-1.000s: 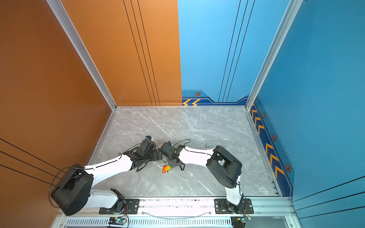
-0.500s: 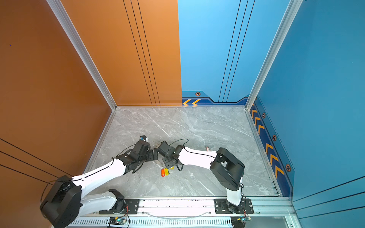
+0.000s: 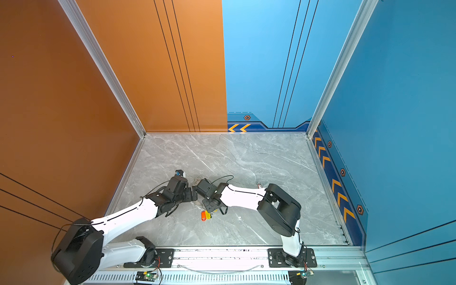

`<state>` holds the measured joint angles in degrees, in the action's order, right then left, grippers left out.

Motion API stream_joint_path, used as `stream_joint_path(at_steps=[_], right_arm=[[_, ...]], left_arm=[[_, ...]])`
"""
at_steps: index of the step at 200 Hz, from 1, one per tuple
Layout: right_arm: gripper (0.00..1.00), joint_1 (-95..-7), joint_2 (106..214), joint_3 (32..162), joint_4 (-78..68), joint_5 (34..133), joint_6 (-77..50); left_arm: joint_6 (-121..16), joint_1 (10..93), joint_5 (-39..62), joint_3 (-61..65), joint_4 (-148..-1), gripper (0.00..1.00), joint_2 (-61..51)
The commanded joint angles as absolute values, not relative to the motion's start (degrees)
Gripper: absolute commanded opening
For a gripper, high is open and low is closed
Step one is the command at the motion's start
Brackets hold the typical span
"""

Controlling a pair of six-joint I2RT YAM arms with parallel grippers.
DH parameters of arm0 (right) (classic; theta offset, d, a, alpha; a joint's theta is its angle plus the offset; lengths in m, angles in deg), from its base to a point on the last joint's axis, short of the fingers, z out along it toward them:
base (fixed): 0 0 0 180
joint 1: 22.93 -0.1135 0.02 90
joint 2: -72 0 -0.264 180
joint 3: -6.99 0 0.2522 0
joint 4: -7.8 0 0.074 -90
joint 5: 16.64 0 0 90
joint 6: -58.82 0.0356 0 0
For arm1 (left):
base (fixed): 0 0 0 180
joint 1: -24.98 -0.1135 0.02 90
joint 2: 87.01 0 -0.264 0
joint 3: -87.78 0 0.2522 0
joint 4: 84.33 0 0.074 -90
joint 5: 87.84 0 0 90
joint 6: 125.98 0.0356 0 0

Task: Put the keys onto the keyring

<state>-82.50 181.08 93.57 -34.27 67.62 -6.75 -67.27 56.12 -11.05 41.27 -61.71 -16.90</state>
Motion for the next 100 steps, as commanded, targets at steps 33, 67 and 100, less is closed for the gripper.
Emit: stream_joint_path(at_steps=[33, 67, 100], right_arm=[[0.06, -82.5, 181.4, 95.9, -34.6, 66.8, -6.3], [0.0, -82.5, 178.2, 96.9, -34.6, 63.4, -7.5], [0.0, -82.4, 172.5, 97.0, -34.7, 59.4, -8.9]], left_arm=[[-66.5, 55.7, -10.8, 42.0, -60.3, 0.99, -16.9], [-66.5, 55.2, -10.7, 42.0, -60.3, 0.99, -18.2], [-65.8, 54.2, -11.3, 42.2, -57.8, 0.99, -21.4]])
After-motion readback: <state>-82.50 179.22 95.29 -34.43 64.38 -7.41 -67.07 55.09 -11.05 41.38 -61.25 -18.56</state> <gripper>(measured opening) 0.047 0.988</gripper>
